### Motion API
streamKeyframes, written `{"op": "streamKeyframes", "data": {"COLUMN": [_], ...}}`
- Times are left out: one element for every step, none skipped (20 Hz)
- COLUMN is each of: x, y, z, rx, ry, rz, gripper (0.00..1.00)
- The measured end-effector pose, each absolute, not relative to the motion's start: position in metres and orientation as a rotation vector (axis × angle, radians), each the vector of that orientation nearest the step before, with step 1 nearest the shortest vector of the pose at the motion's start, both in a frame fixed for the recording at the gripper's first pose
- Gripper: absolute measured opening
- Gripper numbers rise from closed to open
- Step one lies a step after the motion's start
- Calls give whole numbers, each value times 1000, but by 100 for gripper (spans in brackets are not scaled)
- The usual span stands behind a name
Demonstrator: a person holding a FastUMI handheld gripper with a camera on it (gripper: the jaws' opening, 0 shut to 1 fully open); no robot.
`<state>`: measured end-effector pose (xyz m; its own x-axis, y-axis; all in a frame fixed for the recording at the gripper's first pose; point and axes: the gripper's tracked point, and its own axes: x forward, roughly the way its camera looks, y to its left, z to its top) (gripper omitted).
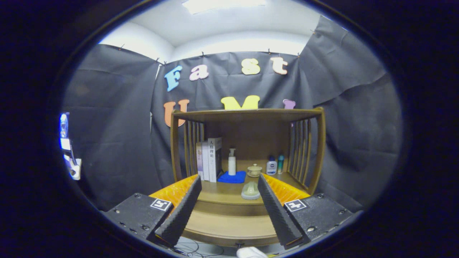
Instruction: Pull open the drawer, take out the items inside it, and place them on the countertop above the cabinet.
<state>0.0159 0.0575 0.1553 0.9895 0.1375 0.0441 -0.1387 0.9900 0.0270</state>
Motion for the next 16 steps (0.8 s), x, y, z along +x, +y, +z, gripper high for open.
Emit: {"op": "streamKeyframes", "data": {"x": [6,-2,-9,-14,-19,-24,-27,-28,-30,-30,-30,-27,-25,-24,-19,-14], "y": [57,53,46,38,31,25,21,17,13,12,12,13,15,19,25,24], "z": [153,150,145,140,133,126,117,104,91,78,59,42,20,3,-15,-29], "rx": [44,49,54,60,65,68,64,58,55,54,54,51,44,51,60,58], "ry": [-53,-57,-64,-68,-71,-78,-84,-81,-69,-55,-32,-10,41,69,87,111], "rz": [148,152,141,127,108,95,86,76,64,58,57,59,66,83,99,96], "gripper": [99,99,99,100,99,99,99,99,99,99,99,99,99,99,100,99]}}
